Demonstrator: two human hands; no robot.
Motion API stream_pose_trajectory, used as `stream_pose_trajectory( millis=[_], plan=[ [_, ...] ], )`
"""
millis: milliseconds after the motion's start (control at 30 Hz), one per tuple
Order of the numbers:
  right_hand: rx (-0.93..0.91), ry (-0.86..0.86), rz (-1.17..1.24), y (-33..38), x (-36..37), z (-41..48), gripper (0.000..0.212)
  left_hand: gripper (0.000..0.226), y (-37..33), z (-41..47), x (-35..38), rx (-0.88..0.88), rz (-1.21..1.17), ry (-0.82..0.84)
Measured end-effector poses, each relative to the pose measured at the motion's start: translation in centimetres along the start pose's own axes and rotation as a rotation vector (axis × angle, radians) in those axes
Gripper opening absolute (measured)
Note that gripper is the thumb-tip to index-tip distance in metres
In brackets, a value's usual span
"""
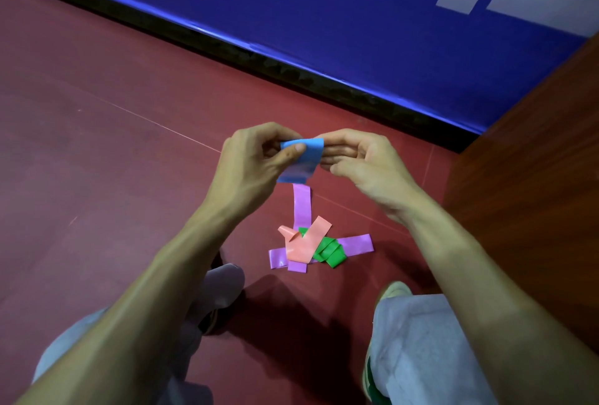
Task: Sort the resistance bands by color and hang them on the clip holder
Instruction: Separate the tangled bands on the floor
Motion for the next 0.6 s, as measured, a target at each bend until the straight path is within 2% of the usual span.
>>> stream_pose_trajectory(
  millis=[133,300,400,500,600],
  plan=[
    [0.005,0.091,-0.129,-0.6,0.2,0.2,0.052,0.006,-0.3,0.0,-0.3,0.032,-0.077,-0.007],
    [0.061,0.183,-0.338,-1.2,0.2,-0.1,0.027,0.008,-1.3,-0.3,-0.5,0.047,-0.338,-0.004],
    [0.081,0.193,-0.434,-1.6,0.5,0.0,0.021,0.008,-1.3,-0.2,-1.0,0.032,-0.430,-0.096],
    [0.108,0.176,-0.471,-2.1,0.6,0.2,0.033,0.008,-0.9,0.0,-1.6,0.001,-0.456,-0.199],
    [0.098,0.169,-0.390,-2.5,0.6,0.6,0.011,0.007,-0.4,0.2,-1.9,-0.045,-0.456,-0.299]
  ],
)
Point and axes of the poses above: each hand's wrist, its own z-axis towards the middle knuckle, its own x-axis out of the palm, y = z × x, the point moved 2 cm from there along z, towards the middle knuckle, and after that the axes turned 2 degrees about -z, right-handed, at the moved point
